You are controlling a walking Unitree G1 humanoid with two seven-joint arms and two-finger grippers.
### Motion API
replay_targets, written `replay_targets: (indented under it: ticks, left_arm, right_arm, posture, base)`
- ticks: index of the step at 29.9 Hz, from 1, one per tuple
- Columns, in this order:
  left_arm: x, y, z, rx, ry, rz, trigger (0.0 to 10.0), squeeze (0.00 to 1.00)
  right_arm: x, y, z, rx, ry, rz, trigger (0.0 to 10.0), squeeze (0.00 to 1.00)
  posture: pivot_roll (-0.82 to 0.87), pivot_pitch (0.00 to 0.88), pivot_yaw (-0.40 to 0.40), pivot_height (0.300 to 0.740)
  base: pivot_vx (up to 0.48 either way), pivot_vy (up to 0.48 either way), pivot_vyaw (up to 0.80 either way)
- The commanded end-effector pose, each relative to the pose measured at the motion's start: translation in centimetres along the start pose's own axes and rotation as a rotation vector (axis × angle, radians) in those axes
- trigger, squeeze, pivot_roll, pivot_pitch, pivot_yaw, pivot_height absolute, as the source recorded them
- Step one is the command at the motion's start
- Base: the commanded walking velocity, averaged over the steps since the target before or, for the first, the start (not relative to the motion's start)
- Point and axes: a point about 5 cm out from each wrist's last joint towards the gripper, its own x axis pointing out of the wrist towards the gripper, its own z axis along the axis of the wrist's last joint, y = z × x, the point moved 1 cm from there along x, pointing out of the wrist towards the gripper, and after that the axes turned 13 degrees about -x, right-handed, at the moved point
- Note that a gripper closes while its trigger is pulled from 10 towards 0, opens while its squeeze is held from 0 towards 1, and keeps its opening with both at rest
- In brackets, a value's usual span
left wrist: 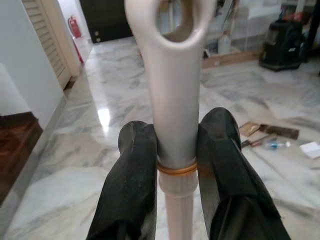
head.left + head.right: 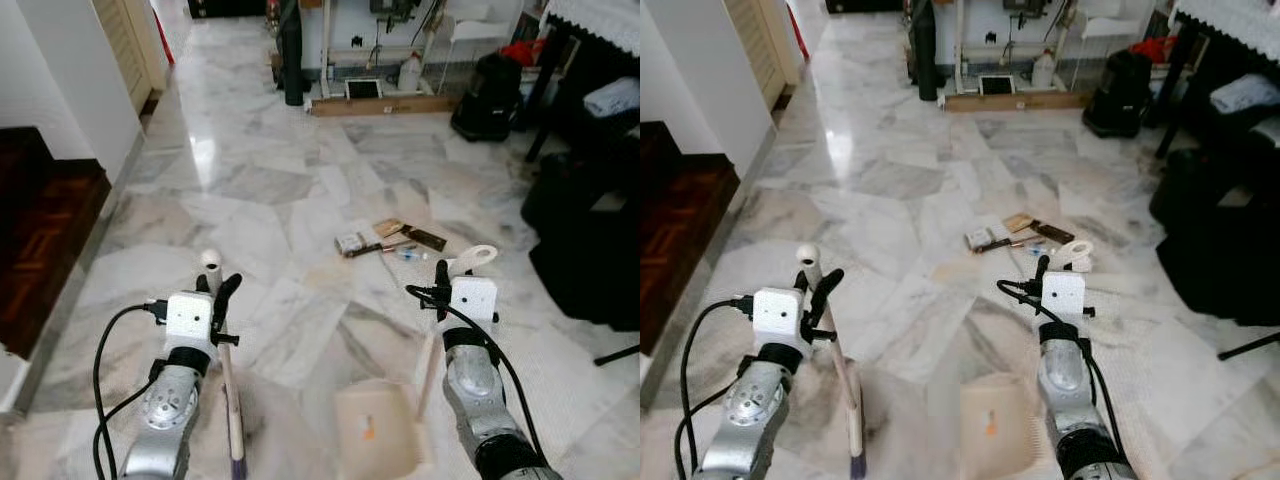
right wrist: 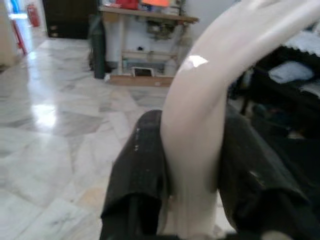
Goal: Sweep floor
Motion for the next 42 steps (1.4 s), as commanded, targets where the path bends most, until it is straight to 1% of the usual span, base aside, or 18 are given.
replay_targets:
  ticks: [1, 12, 16, 17, 19, 23, 28, 42]
  left_arm:
    - [0.53, -0.58, 1.04, 0.009, -0.05, -0.021, 10.0, 0.0]
    - [0.52, -0.62, 1.03, 0.011, -0.046, -0.02, 10.0, 0.0]
    - [0.62, -0.46, 1.12, 0.015, -0.048, -0.017, 10.0, 0.0]
    - [0.64, -0.44, 1.13, 0.015, -0.048, -0.015, 10.0, 0.0]
    - [0.65, -0.43, 1.15, 0.016, -0.048, -0.015, 10.0, 0.0]
    - [0.55, -0.36, 1.12, 0.017, -0.045, -0.015, 10.0, 0.0]
    - [0.56, -0.34, 1.15, 0.017, -0.045, -0.015, 10.0, 0.0]
    - [0.56, -0.41, 1.15, 0.015, -0.045, -0.017, 10.0, 0.0]
  right_arm:
    - [0.41, -0.41, 0.64, 0.028, -0.021, -0.027, 10.0, 0.0]
    - [0.38, -0.35, 0.6, 0.025, -0.019, -0.025, 10.0, 0.0]
    - [0.44, -0.32, 0.81, 0.006, -0.033, -0.018, 10.0, 0.0]
    - [0.43, -0.25, 1.09, -0.014, -0.057, -0.011, 10.0, 0.0]
    - [0.42, -0.21, 1.23, -0.021, -0.068, -0.01, 10.0, 0.0]
    - [0.44, -0.11, 1.22, -0.016, -0.061, -0.011, 10.0, 0.0]
    - [0.4, -0.23, 1.05, 0.007, -0.051, -0.02, 10.0, 0.0]
    - [0.39, -0.19, 0.95, 0.012, -0.042, -0.019, 10.0, 0.0]
  posture:
    - [0.1, 0.058, 0.015, 0.74]
    - [0.1, 0.066, 0.017, 0.74]
    - [0.1, 0.068, 0.018, 0.74]
    - [0.1, 0.07, 0.018, 0.74]
    - [0.1, 0.072, 0.019, 0.74]
    - [0.1, 0.077, 0.019, 0.74]
    - [0.1, 0.082, 0.021, 0.74]
    - [0.1, 0.088, 0.025, 0.74]
  base:
    - [0.289, 0.0, 0.0]
    - [0.29, 0.0, 0.0]
    - [0.291, 0.0, 0.0]
    - [0.292, 0.0, 0.0]
    - [0.292, 0.0, 0.55]
    - [0.292, 0.0, 0.8]
    - [0.289, 0.0, 0.0]
    - [0.293, 0.0, 0.0]
